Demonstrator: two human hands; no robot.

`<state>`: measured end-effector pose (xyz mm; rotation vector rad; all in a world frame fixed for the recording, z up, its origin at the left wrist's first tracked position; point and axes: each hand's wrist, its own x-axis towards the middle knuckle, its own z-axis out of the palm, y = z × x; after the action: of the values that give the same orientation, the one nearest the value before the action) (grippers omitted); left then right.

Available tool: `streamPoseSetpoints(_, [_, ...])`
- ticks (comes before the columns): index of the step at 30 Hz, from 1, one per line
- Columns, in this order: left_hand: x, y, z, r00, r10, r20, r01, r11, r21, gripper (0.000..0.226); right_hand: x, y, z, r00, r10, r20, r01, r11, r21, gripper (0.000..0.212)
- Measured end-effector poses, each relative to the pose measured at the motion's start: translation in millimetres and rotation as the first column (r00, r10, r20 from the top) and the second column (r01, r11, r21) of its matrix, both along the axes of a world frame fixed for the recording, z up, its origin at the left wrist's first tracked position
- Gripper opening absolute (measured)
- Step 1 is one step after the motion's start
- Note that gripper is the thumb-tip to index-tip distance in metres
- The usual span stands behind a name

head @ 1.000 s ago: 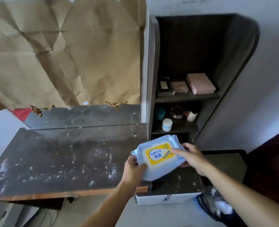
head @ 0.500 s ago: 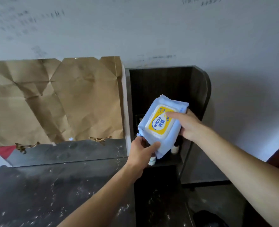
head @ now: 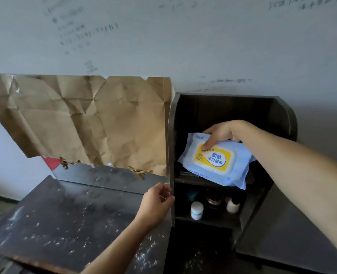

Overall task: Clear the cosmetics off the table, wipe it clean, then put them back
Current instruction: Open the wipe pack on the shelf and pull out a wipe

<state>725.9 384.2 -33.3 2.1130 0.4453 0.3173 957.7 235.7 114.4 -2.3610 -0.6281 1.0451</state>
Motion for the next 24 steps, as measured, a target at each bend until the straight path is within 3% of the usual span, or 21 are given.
streamPoseSetpoints(3, [2, -5, 6, 1.000, -0.017, 0.025, 0.013, 0.988, 0.154, 0.009, 4, 4, -21, 0.955, 0.004, 0.296, -0.003, 1.000, -0.003, 0.040])
streamPoseSetpoints(7, [15, -15, 14, 0.987, -0.127, 0.102, 0.082, 0.929, 0.361, 0.017, -6, -9, -43, 0.779, -0.051, 0.626, 0.021, 0.998, 0.056, 0.036])
streamPoseSetpoints(13, [51, -29, 20, 0.918, -0.364, 0.159, 0.125, 0.645, 0.754, 0.033, -32, -49, -46, 0.741, 0.110, 0.663, -0.032, 0.991, -0.128, 0.075])
streamPoseSetpoints(17, [70, -30, 21, 0.921, -0.390, 0.005, 0.224, 0.541, 0.810, 0.054, -36, -52, -53, 0.577, 0.282, 0.767, -0.118, 0.957, -0.263, 0.057])
streamPoseSetpoints(21, [70, -38, 19, 0.922, -0.385, -0.037, 0.232, 0.475, 0.849, 0.058, -37, -57, -57, 0.586, 0.249, 0.771, -0.121, 0.968, -0.221, 0.048])
streamPoseSetpoints(24, [72, -38, 18, 0.921, -0.389, -0.017, 0.212, 0.464, 0.860, 0.057, -42, -56, -57, 0.537, 0.262, 0.802, -0.141, 0.965, -0.221, 0.044])
